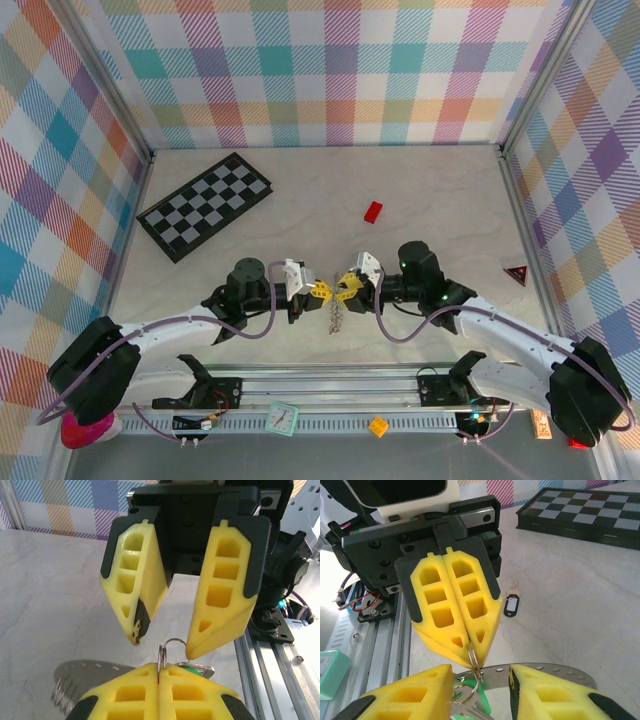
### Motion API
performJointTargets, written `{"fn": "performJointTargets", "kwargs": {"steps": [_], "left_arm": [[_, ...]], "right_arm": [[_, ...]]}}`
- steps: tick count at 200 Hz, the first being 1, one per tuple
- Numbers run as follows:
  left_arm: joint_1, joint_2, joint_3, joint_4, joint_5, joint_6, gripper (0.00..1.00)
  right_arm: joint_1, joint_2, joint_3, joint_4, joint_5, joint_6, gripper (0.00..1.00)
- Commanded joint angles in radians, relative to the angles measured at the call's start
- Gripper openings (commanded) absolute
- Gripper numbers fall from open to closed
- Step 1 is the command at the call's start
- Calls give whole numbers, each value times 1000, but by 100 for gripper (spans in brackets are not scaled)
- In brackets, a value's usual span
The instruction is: Put the keys on the keyring
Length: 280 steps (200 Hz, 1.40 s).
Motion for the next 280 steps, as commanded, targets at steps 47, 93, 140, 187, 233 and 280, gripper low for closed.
{"fn": "performJointTargets", "kwargs": {"steps": [47, 93, 140, 187, 233, 280], "left_arm": [[-7, -8, -17, 134, 16, -45, 0], [-6, -36, -1, 49, -38, -15, 25], [-6, -128, 157, -480, -115, 188, 27], [-7, -104, 259, -662, -66, 276, 28], [-7, -83, 282, -646, 41, 286, 28], [-6, -64, 288, -637, 51, 285, 23]], "right_arm": [[-1, 43, 7, 74, -50, 48, 15], [0, 21, 49, -30, -57, -20, 0], [17, 16, 216, -429, 55, -269, 0], [46, 50, 337, -598, 119, -351, 0], [81, 91, 403, -637, 137, -388, 0], [119, 128, 455, -665, 154, -415, 0]]}}
